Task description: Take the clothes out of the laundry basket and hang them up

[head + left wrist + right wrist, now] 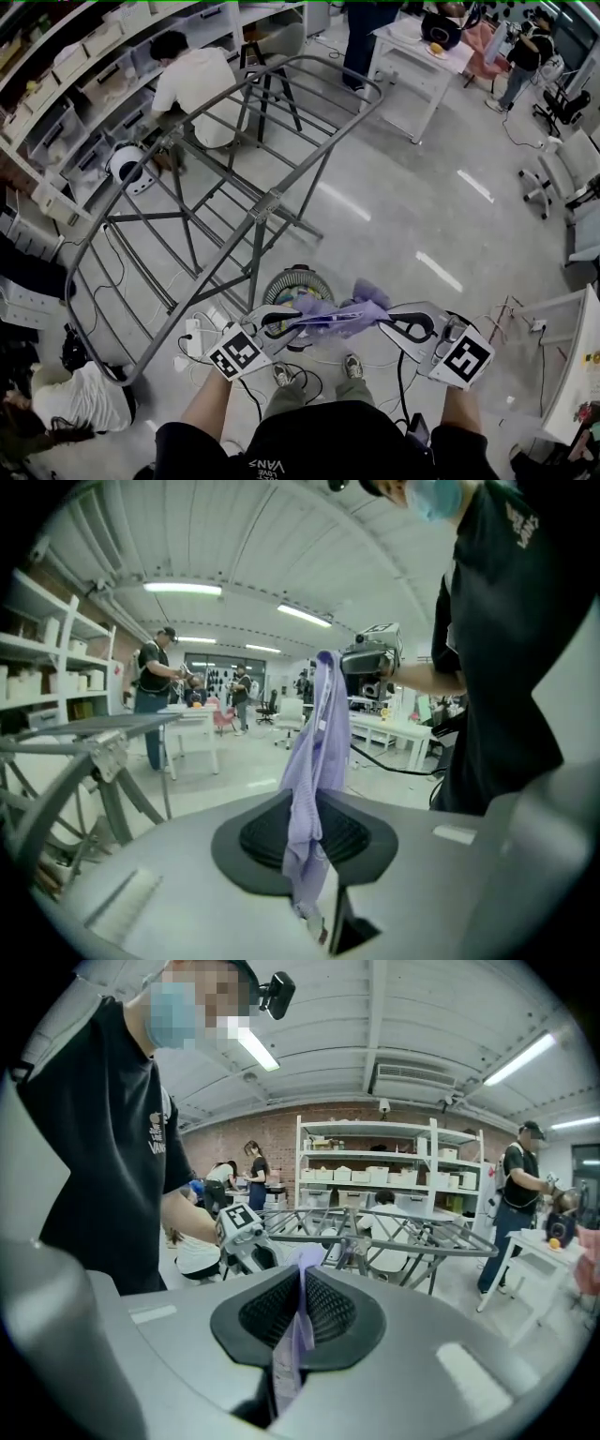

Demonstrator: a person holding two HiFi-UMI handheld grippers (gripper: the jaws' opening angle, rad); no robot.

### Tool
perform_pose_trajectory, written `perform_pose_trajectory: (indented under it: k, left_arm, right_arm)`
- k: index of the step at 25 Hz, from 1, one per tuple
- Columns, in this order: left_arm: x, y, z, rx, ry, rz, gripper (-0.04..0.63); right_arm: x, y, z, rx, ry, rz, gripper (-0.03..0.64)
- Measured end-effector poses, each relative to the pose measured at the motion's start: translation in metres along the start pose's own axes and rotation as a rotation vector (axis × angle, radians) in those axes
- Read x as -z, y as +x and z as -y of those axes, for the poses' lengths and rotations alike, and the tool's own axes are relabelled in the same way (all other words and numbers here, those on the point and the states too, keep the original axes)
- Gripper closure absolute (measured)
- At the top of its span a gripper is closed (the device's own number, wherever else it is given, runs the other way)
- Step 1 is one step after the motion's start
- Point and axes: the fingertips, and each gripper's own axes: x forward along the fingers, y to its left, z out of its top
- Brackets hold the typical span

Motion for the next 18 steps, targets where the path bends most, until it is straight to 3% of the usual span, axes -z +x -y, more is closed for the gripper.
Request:
perform_pose_trajectory:
  k: [8, 18]
  left_arm:
    - [-0.037, -0.062, -0.042, -0.256, 0.137, -0.106, 0.554]
    - [-0.116, -0.135, -0.086, -0.371, 0.288, -0.076, 0.555]
  right_arm:
    - [-0.026, 0.024, 0.007, 0.118, -0.067, -0.003, 0.598]
    - [-0.084, 0.032, -0.009, 0.301, -0.076, 0.071, 0.599]
